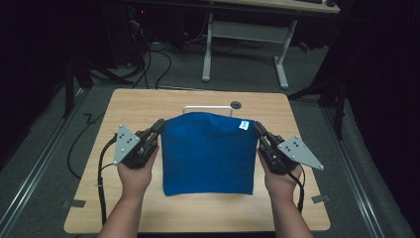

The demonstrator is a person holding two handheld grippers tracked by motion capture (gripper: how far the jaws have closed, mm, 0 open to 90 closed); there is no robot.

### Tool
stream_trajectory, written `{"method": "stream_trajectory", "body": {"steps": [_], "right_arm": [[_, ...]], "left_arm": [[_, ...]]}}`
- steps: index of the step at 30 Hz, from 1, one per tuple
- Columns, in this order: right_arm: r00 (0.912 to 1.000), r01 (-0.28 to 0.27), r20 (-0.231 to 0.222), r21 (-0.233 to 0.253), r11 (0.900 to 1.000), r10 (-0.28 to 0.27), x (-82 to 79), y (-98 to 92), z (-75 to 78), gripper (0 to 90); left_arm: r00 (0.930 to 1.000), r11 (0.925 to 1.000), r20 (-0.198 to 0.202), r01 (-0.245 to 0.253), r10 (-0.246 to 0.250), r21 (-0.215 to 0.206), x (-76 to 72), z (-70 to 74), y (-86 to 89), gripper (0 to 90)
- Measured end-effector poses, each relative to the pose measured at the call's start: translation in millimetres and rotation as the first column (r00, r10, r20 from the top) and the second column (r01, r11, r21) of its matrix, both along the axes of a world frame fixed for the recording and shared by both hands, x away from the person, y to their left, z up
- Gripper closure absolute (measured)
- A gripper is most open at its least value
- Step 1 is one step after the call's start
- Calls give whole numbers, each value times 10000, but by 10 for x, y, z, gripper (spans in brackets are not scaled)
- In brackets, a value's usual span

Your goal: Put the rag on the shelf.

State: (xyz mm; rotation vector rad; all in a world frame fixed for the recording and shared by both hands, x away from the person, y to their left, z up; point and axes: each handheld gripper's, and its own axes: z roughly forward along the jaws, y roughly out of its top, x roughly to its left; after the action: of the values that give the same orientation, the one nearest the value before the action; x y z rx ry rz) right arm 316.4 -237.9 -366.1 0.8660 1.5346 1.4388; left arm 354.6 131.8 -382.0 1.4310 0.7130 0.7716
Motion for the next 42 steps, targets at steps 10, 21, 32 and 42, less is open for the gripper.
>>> {"method": "stream_trajectory", "body": {"steps": [10,21,32,42], "right_arm": [[9985,334,446,-32,9994,-332,122,-64,281,886],[9966,695,455,-29,9976,-693,382,-125,459,885],[9959,881,225,-234,9958,-876,835,-117,608,886],[9884,1519,142,-602,9866,-1513,1228,-35,641,886]], "left_arm": [[9983,9998,564,-164,158,100,150,312,-21,890],[9980,9994,559,-306,297,149,480,498,-11,890],[9920,9900,742,-1088,1023,894,921,633,-51,891],[9850,9804,850,-1592,1499,1160,1275,685,-116,891]]}}
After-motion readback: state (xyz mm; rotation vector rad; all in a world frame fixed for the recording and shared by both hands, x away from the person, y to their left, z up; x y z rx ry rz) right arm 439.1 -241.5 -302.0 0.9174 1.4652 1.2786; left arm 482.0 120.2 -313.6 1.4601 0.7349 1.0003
